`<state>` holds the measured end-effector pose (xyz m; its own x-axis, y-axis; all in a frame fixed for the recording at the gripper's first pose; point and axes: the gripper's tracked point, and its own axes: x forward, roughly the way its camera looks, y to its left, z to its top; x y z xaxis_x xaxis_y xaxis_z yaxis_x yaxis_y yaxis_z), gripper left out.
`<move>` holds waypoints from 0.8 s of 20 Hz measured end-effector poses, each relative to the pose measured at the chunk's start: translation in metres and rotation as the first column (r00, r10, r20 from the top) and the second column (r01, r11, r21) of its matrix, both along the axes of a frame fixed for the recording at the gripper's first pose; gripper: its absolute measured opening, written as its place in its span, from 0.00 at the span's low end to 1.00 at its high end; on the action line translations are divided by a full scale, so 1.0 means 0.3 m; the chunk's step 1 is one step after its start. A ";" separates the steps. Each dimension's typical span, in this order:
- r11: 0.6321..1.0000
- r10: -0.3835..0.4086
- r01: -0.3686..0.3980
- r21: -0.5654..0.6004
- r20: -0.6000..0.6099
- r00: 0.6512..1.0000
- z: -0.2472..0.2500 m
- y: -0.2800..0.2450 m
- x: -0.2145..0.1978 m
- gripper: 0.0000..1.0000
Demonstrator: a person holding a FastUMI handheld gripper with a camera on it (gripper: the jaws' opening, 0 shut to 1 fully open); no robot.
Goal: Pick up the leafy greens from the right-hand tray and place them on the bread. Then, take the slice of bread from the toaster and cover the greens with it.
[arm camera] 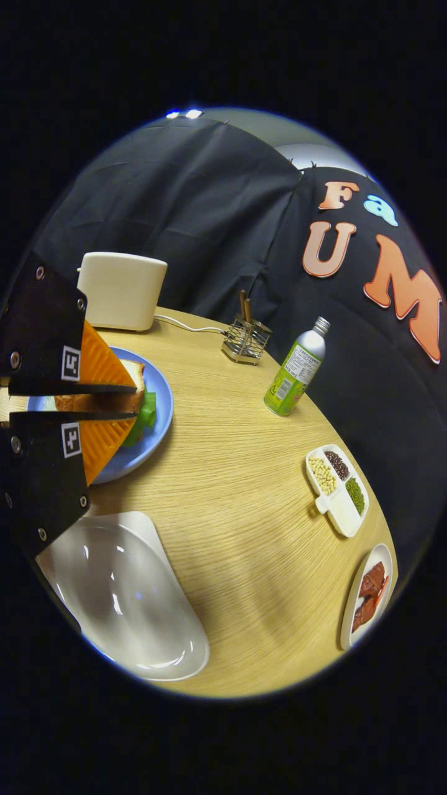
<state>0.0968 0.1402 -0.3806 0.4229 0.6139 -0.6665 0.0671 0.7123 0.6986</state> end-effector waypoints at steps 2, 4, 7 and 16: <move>0.998 -0.005 0.006 -0.063 0.030 1.000 -0.012 -0.018 0.010 0.14; 0.991 -0.007 0.015 -0.131 0.065 0.998 -0.027 -0.030 0.023 0.24; 0.978 0.015 0.014 -0.207 0.139 0.990 -0.005 -0.040 0.029 0.32; 0.934 0.029 0.152 -0.322 0.493 0.869 0.400 -0.109 0.050 0.81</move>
<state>0.1118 0.1075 -0.2606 0.7744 0.3489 -0.5278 -0.1619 0.9157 0.3679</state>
